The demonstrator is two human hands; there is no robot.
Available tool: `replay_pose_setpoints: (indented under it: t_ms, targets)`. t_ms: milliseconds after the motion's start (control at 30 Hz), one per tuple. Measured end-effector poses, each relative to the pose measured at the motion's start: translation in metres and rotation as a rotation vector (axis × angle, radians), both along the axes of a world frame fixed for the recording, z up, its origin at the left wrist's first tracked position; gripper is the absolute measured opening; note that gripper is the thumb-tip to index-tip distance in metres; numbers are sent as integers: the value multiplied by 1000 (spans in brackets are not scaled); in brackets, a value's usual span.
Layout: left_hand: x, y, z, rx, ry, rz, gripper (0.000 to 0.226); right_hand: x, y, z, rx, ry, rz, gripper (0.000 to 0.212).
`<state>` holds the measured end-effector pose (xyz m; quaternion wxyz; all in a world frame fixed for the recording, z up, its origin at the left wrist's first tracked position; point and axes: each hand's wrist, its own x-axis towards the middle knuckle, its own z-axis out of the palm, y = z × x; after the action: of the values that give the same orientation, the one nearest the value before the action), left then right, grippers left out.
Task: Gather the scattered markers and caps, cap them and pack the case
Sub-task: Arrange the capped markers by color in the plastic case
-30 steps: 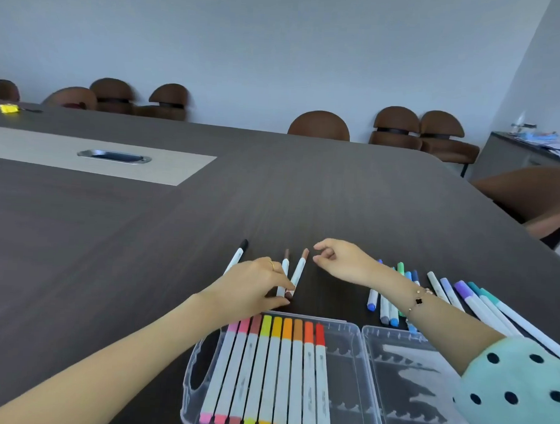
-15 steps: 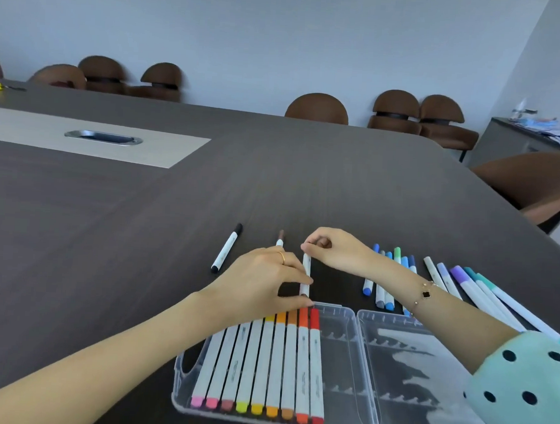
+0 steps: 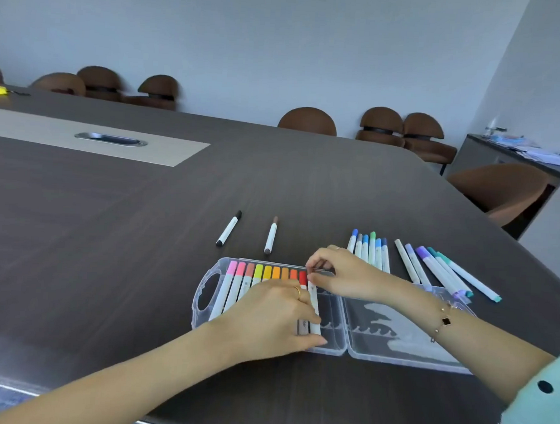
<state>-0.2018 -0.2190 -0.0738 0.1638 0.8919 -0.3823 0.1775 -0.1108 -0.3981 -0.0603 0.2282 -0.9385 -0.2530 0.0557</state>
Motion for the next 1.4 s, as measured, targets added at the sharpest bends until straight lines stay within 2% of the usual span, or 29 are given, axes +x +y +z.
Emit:
replay_pose_setpoints:
  t_ms: [167, 267, 367, 533, 633, 700, 833, 1000, 1167, 1400]
  targets:
    - [-4, 0, 3, -11, 72, -5, 35, -10, -3, -6, 4, -31, 15, 22]
    - [-3, -1, 7, -10, 147, -43, 27, -12, -6, -9, -9, -42, 1, 28]
    - [0, -2, 5, 32, 110, -56, 23, -12, -10, -17, -46, -108, -13, 35]
    - [8, 9, 5, 58, 162, -58, 25, -6, -10, -12, -39, -62, -3, 34]
    - [25, 31, 12, 75, 62, 21, 21, 8, -6, 0, -100, -43, 13, 37]
    - [40, 50, 16, 58, 72, 128, 27, 23, 0, 7, -114, -50, 5, 38]
    - [72, 74, 15, 68, 160, 264, 32, 62, 29, 17, -51, -21, -66, 40]
    - [108, 77, 9, 92, 310, 239, 34, 110, 68, 8, -49, 70, -117, 49]
    - [128, 67, 4, 122, 294, 233, 38, 133, 87, -10, -21, 10, -150, 31]
    - [119, 54, 18, 177, 229, 180, 36, 116, 73, 1, 133, 49, -176, 25]
